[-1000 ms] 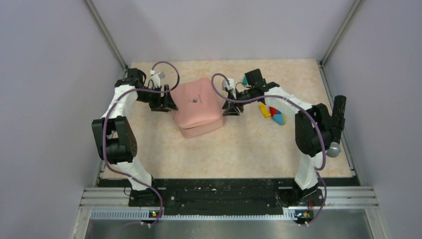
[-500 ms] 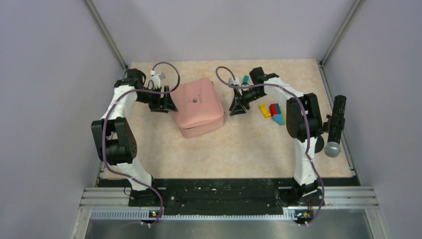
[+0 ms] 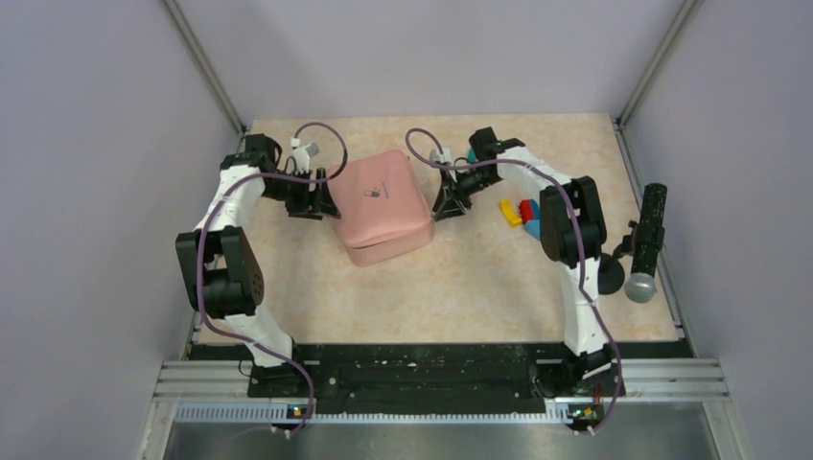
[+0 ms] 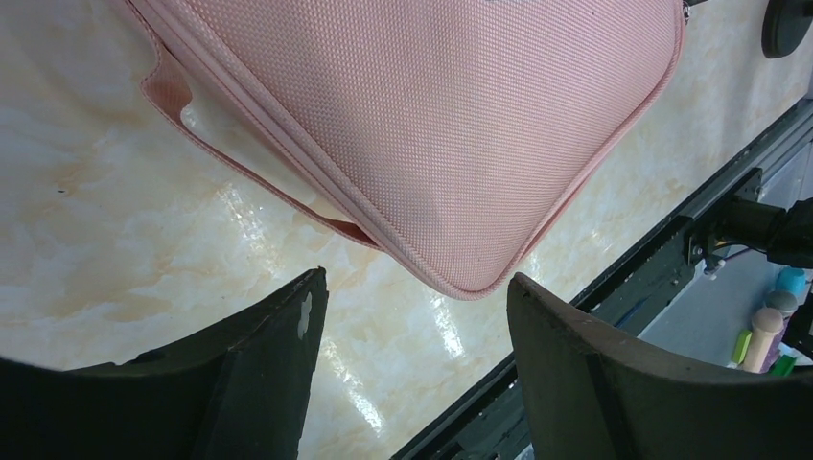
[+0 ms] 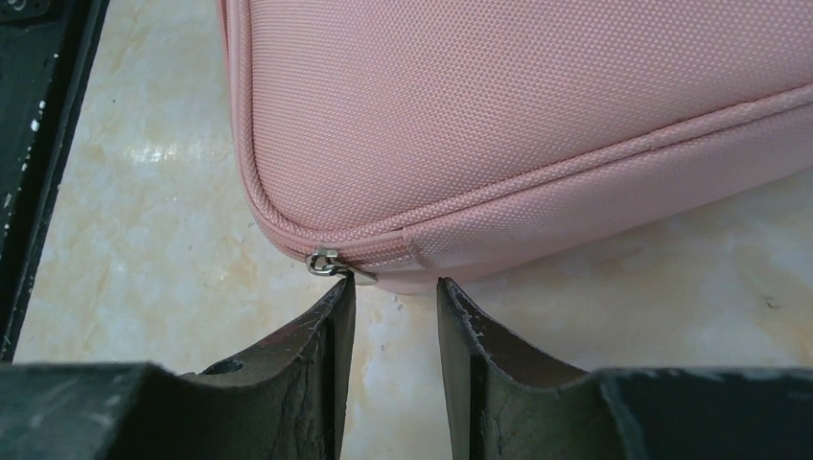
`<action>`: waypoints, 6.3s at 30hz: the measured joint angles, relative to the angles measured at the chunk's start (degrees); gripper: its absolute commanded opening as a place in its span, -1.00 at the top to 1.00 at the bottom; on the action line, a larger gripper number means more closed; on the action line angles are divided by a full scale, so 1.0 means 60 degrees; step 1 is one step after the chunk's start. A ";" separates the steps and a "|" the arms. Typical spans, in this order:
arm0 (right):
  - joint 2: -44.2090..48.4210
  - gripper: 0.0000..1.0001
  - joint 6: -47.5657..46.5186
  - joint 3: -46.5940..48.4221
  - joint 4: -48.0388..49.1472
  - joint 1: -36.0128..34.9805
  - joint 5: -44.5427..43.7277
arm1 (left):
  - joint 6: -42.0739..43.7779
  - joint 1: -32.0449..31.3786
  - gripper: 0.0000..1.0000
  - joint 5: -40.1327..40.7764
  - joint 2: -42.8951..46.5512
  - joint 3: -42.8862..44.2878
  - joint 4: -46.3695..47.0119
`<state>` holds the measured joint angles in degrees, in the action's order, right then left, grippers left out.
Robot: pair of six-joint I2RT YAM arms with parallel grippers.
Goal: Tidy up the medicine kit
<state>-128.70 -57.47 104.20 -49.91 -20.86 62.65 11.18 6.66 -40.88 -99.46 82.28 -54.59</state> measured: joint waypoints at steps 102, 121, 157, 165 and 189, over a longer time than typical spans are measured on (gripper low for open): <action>0.1188 0.39 0.2419 -0.2375 0.2473 -0.0798 0.0306 | -0.0011 0.0007 -0.47 0.0251 0.0000 -0.0550 0.0095; 0.1195 1.00 0.6619 -0.3220 0.6477 -0.0794 -0.0189 | -0.0011 0.0025 -0.47 0.0288 0.0000 -0.0627 0.0120; 0.2892 0.26 0.5107 -0.4911 0.7431 -0.1264 -0.1701 | -0.0018 0.0025 -0.47 0.0211 0.0000 -0.0627 0.0157; 0.2262 0.23 0.4972 -0.4022 0.6557 -0.1242 -0.1107 | -0.0015 0.0051 -0.47 0.0229 0.0000 -0.0627 0.0160; 0.1486 0.78 0.5209 -0.3646 0.6488 -0.1224 -0.1213 | -0.0015 0.0066 -0.47 0.0288 0.0000 -0.0627 0.0168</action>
<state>-119.79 -26.22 82.32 -10.98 -28.21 55.37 11.09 7.05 -39.16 -99.46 78.52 -53.58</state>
